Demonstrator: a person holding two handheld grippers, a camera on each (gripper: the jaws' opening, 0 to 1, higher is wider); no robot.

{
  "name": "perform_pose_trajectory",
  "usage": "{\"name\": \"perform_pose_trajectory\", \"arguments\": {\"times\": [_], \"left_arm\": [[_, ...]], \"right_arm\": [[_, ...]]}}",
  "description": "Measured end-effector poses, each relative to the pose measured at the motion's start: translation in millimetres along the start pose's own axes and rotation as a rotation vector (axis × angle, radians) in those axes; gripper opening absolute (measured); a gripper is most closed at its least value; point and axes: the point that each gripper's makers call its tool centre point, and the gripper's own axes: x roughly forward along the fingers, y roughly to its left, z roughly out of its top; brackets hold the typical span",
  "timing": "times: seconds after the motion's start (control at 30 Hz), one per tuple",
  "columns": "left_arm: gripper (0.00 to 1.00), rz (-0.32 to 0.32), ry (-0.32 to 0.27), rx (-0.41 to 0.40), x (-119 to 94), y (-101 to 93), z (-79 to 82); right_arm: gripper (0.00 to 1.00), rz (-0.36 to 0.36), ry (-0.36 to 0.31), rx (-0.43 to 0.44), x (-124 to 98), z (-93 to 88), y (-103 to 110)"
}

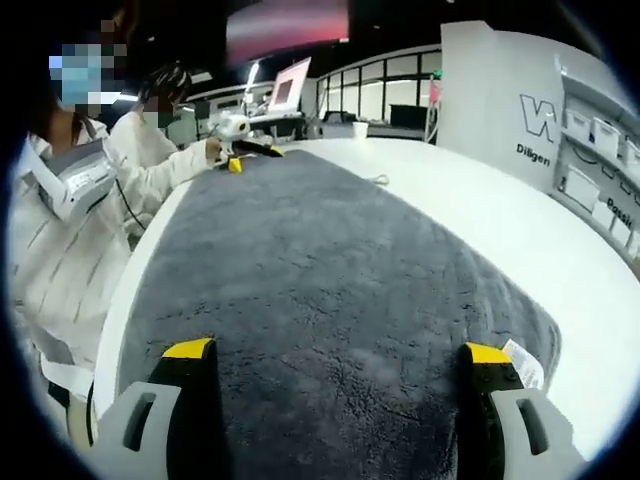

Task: Open the folded towel by lifting each exposed corner and separating the folded layers until the towel lies flat within the target outline without major curled edges

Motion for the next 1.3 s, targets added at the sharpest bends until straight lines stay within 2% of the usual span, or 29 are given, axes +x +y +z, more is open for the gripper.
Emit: {"name": "perform_pose_trajectory", "arguments": {"times": [0.13,0.23,0.3,0.37,0.47,0.53,0.6,0.67,0.77,0.8,0.83,0.87,0.9,0.93,1.07,1.2,1.3], "left_arm": [[0.99,0.004,-0.004,-0.005,-0.9,-1.0,1.4],[0.99,0.017,-0.014,-0.006,-5.6,-4.2,5.8],[0.99,0.028,-0.037,-0.019,-12.7,-8.4,12.4],[0.99,0.045,-0.059,-0.058,-22.0,-13.1,17.2],[0.99,0.087,-0.061,-0.115,-33.9,-16.8,15.0],[0.97,0.173,-0.087,-0.106,-48.5,-15.1,14.4],[0.98,0.211,-0.083,-0.123,-58.3,-17.9,10.3],[0.97,0.265,-0.104,-0.162,-70.1,-22.2,5.9],[0.97,0.313,-0.082,-0.192,-79.1,-28.5,-6.4],[0.98,0.362,-0.065,-0.208,-84.1,-27.9,-12.9],[0.99,0.383,-0.058,-0.21,-85.9,-26.7,-14.8],[0.99,0.414,-0.034,-0.162,-90.3,-27.5,-18.8],[0.99,0.43,-0.026,-0.147,-92.7,-29.0,-20.7],[0.99,0.45,-0.03,-0.155,-95.2,-31.7,-21.9],[0.99,0.48,-0.031,-0.162,-100.9,-40.8,-26.8],[0.96,0.503,-0.048,-0.213,-103.7,-42.0,-33.0],[0.94,0.498,-0.061,-0.249,-103.9,-44.2,-36.1]], "right_arm": [[0.99,-0.027,0.0,-0.007,-2.2,3.9,-0.7],[0.99,-0.088,-0.038,0.024,-7.9,14.8,-4.1],[0.99,-0.163,-0.077,0.064,-17.3,24.1,-8.0],[0.99,-0.189,-0.072,0.106,-23.5,24.0,-4.4],[0.99,-0.211,-0.09,0.104,-30.4,27.3,5.2],[0.99,-0.267,-0.088,0.127,-37.4,24.7,11.6],[0.99,-0.304,-0.052,0.17,-41.2,16.5,17.2],[0.99,-0.357,-0.022,0.212,-44.9,9.0,26.8],[0.99,-0.439,-0.037,0.225,-49.8,9.3,32.4],[0.99,-0.461,-0.039,0.225,-51.4,9.4,37.2],[0.99,-0.496,-0.048,0.247,-53.6,9.2,40.1],[0.99,-0.499,-0.047,0.24,-53.1,9.4,44.2],[0.99,-0.511,-0.04,0.243,-53.6,7.7,49.1],[0.99,-0.535,-0.035,0.259,-55.3,5.6,50.2],[0.99,-0.65,-0.061,0.314,-64.0,0.8,52.3],[0.99,-0.689,-0.077,0.34,-65.8,-1.4,59.0],[0.99,-0.709,-0.122,0.391,-65.8,-2.3,63.7]]}}
